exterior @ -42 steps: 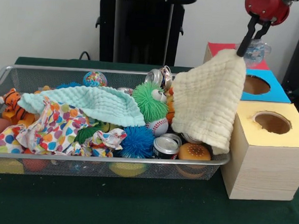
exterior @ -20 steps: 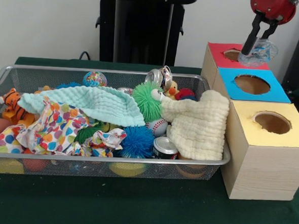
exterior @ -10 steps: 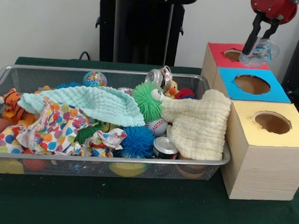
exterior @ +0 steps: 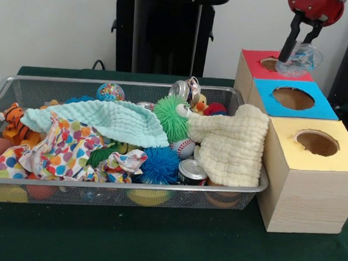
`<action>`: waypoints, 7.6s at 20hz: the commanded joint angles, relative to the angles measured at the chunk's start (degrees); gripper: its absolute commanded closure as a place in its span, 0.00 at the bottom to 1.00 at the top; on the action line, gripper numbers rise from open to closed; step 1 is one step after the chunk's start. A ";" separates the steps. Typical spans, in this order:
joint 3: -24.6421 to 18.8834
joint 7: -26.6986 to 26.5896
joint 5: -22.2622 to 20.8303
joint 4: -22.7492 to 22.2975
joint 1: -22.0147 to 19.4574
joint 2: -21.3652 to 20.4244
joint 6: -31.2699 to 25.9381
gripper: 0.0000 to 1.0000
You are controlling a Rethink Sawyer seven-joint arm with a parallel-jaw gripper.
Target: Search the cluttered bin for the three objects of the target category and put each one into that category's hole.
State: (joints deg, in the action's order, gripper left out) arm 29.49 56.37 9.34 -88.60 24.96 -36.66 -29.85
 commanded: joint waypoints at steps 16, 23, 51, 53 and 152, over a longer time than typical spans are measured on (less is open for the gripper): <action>-8.63 14.36 -0.38 -7.06 -6.26 2.04 9.19 0.00; -5.76 16.20 0.25 -5.74 -3.28 2.69 6.15 0.00; -6.99 15.88 0.37 -8.14 -3.88 2.30 10.03 0.00; -6.74 15.90 0.25 -8.00 -3.62 2.48 9.91 0.00; -6.86 15.88 0.50 -10.09 -3.11 3.92 15.01 0.00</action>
State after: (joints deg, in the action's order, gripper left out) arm 27.17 56.39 9.24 -94.98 23.64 -34.45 -16.81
